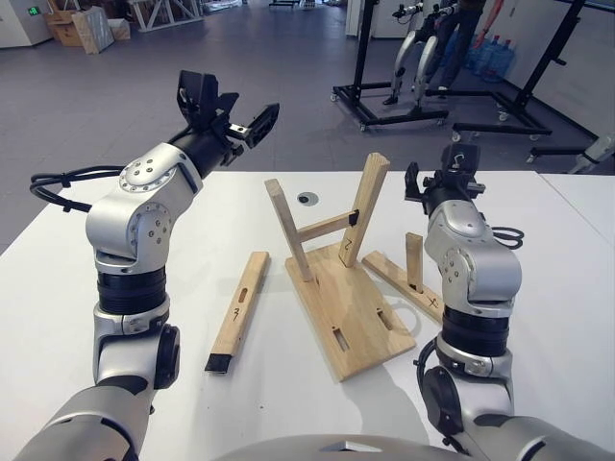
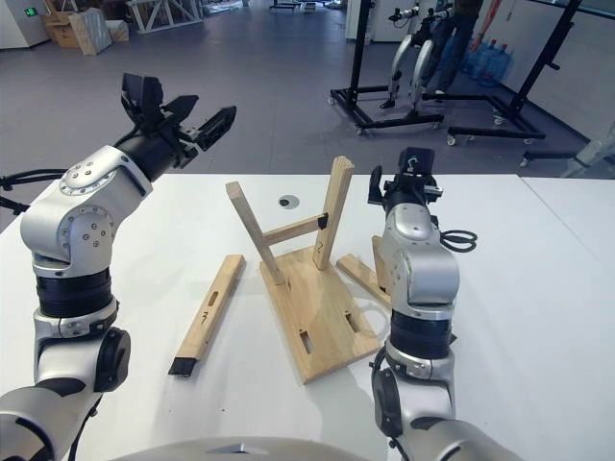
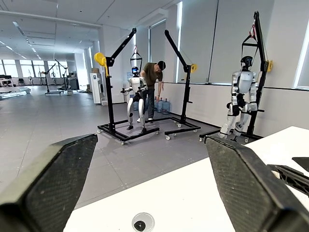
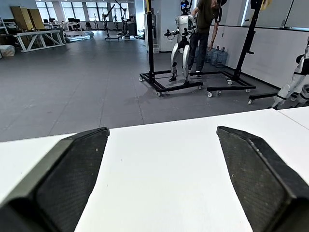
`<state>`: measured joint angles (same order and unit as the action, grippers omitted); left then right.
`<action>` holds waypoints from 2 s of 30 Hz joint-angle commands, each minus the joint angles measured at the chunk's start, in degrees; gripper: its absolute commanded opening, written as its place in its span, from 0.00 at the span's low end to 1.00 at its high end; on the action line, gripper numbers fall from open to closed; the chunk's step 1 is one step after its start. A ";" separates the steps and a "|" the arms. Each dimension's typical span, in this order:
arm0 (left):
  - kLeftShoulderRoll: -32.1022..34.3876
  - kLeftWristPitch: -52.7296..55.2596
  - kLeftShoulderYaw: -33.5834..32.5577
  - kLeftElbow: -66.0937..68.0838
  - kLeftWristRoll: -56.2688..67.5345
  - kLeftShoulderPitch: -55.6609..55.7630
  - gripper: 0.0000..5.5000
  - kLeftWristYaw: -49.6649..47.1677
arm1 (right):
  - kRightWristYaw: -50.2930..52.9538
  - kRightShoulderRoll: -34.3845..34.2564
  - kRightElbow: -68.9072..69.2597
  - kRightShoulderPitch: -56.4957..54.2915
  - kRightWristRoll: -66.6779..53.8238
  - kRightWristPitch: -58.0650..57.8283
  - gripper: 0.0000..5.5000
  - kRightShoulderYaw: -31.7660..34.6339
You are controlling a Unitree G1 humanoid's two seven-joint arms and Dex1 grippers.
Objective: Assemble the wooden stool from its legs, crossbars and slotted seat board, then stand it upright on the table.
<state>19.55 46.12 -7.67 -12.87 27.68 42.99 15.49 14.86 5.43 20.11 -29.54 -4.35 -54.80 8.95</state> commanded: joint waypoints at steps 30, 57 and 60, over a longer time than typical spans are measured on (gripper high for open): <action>-0.24 -0.24 0.34 0.64 -0.99 0.23 0.74 0.71 | -1.64 -2.24 -10.90 8.95 6.80 12.97 0.74 -0.60; -0.29 -0.78 0.23 1.18 -1.47 0.81 0.74 1.12 | -5.67 -3.04 -3.59 4.56 -1.96 13.07 0.74 5.76; -0.52 -0.88 0.23 0.95 -1.56 0.67 0.74 1.03 | -5.83 -1.99 -2.55 0.31 -3.79 10.01 0.74 7.36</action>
<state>19.07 45.65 -7.61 -12.09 26.39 43.02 16.69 9.03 2.68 16.54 -26.51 -6.90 -42.71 15.35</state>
